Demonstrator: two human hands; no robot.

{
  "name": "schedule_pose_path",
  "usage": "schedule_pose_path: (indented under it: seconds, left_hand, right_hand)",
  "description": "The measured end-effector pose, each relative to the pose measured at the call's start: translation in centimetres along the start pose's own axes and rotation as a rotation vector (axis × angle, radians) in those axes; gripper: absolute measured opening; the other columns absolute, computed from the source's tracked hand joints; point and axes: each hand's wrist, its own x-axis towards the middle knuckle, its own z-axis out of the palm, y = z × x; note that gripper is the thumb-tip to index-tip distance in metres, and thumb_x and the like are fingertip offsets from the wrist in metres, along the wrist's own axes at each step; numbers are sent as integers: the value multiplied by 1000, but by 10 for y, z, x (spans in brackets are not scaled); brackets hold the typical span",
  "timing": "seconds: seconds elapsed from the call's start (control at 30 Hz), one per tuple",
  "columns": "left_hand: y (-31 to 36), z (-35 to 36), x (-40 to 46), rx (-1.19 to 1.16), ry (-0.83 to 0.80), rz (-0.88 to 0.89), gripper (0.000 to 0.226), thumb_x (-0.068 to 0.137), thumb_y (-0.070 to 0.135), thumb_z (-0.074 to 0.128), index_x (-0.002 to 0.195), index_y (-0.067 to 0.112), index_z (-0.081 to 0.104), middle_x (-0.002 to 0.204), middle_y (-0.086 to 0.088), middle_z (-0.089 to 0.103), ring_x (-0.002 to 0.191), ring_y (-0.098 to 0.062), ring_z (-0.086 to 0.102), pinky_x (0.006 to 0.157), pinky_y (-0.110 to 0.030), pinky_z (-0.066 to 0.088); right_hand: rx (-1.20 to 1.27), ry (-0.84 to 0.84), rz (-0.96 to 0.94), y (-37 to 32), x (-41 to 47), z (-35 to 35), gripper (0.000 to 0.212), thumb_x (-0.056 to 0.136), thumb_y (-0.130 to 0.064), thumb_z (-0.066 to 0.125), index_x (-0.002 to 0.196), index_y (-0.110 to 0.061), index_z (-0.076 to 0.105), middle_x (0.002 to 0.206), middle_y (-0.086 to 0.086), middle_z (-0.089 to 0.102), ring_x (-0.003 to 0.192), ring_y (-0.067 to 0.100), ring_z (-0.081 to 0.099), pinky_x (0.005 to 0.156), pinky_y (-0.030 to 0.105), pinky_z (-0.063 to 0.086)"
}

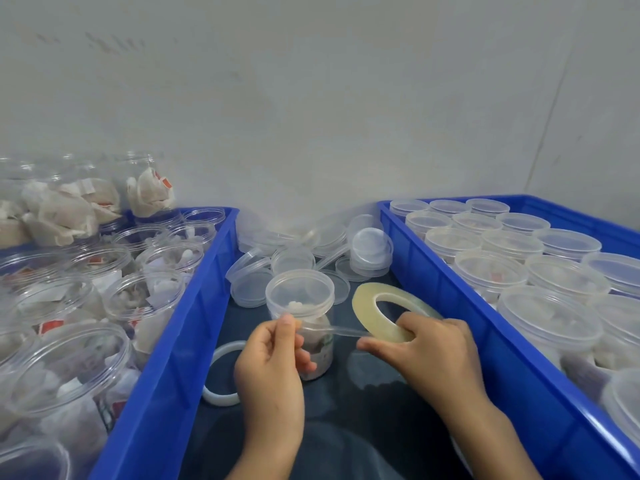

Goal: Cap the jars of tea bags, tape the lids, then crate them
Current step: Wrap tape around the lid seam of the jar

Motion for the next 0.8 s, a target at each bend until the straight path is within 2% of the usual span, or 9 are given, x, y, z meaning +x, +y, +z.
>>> schedule_pose_path:
  seconds: [0.07,0.13,0.3,0.37,0.43,0.6,0.67,0.73,0.8]
  left_hand:
    - [-1,-1,4,-11,-6,-6,27,96,18,52,72,8,62,52,10,56,44,-1,48,44,-23,47]
    - [-2,-2,8,-4,-15,6,25,96,17,51,75,9,63,53,10,57,46,-2,48,48,-25,46]
    - [-5,-7,11,149,-18,144,22,95,21,53,76,21,64,62,12,62,50,-5,50,58,-36,49]
    - [-6,-6,5,227,-32,222,19,94,23,52,77,26,61,67,8,62,54,-9,53,64,-44,51]
    - [-8,-3,1,245,-37,253,17,95,23,50,81,27,60,66,4,59,57,-10,54,66,-46,50]
    - [-6,-2,-2,135,-59,165,17,94,16,54,80,23,61,60,8,59,53,-7,53,61,-30,46]
    - [-7,-1,-3,125,-61,153,14,89,18,61,76,23,61,60,7,61,54,-11,55,58,-24,45]
    - [-8,-1,-3,183,-42,199,10,84,22,65,75,25,61,66,8,63,57,-16,57,58,-24,48]
    - [-9,-2,-2,200,-6,218,11,86,22,65,76,27,61,66,9,63,53,-11,56,55,-21,47]
  right_hand:
    - [36,-32,22,1,0,0,82,39,-92,31,57,-14,51,49,-5,49,55,6,32,60,25,21]
    - [85,-45,30,2,1,-2,82,39,-91,30,68,-20,60,56,-14,51,63,-1,34,64,23,21]
    - [102,51,-15,-1,1,0,59,54,-85,31,70,-33,53,58,-24,44,62,-10,35,71,24,21]
    - [177,36,7,-1,4,2,57,59,-81,29,80,-33,52,65,-24,46,66,-7,41,77,30,31]
    - [266,-9,34,-1,6,3,59,63,-79,23,88,-32,49,73,-21,50,71,1,46,83,39,40]
    - [209,9,-12,-1,8,6,49,67,-76,14,75,-34,39,66,-15,49,65,0,44,75,35,31]
    - [164,7,-18,0,7,8,52,67,-76,13,75,-32,40,64,-14,48,64,0,41,73,33,28]
    - [131,-1,-13,1,7,10,57,68,-75,10,74,-29,43,62,-12,48,63,1,40,73,33,27]
    - [97,-14,-10,0,6,13,64,68,-76,8,77,-27,47,64,-11,50,64,2,41,75,31,24]
